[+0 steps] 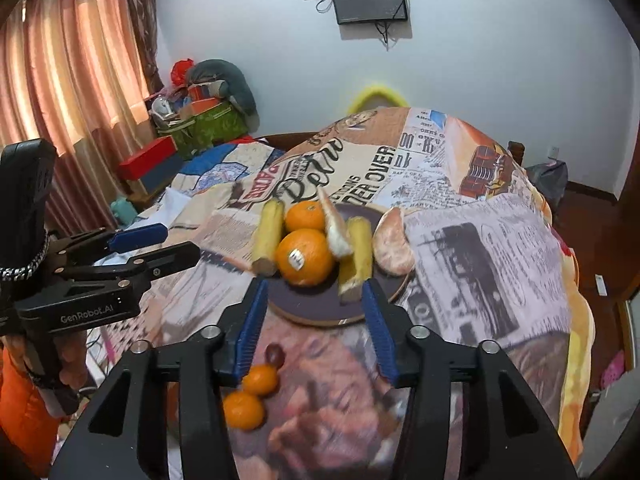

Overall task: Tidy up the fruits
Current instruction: 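Grasp a small mandarin with the left tool while the right tool grasps another mandarin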

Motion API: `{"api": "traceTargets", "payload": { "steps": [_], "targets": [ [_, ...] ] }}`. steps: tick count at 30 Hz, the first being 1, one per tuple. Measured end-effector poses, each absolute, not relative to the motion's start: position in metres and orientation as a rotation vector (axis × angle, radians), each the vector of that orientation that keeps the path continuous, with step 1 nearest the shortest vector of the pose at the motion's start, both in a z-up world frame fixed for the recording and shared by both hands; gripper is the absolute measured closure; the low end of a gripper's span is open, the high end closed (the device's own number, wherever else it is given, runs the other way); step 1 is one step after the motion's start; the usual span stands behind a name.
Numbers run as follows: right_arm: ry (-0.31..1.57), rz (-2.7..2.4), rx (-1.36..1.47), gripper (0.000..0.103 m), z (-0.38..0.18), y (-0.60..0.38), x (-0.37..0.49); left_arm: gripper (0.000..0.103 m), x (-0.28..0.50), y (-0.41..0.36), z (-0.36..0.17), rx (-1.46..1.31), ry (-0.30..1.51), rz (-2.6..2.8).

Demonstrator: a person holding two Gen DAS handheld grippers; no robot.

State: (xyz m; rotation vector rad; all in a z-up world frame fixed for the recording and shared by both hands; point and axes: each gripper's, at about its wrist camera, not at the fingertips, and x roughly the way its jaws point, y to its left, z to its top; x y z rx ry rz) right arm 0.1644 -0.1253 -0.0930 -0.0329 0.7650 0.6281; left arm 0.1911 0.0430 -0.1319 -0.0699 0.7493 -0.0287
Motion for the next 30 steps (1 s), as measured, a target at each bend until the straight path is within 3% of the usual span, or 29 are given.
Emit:
{"api": "traceTargets", "payload": {
  "steps": [25, 28, 30],
  "targets": [
    [0.997, 0.713, -0.087, 0.053, -0.178, -0.078, 0.118, 0.041, 0.119, 0.053, -0.184, -0.108, 0.864, -0.022],
    [1.015, 0.715, -0.088, 0.067, -0.184, -0.079, 0.12, 0.041, 0.121, 0.052, -0.188, -0.111, 0.877, -0.03],
    [1.014, 0.729, -0.078, 0.068, -0.184, -0.085, 0.119, 0.041, 0.124, 0.05, -0.19, -0.114, 0.885, -0.038]
  ]
}}
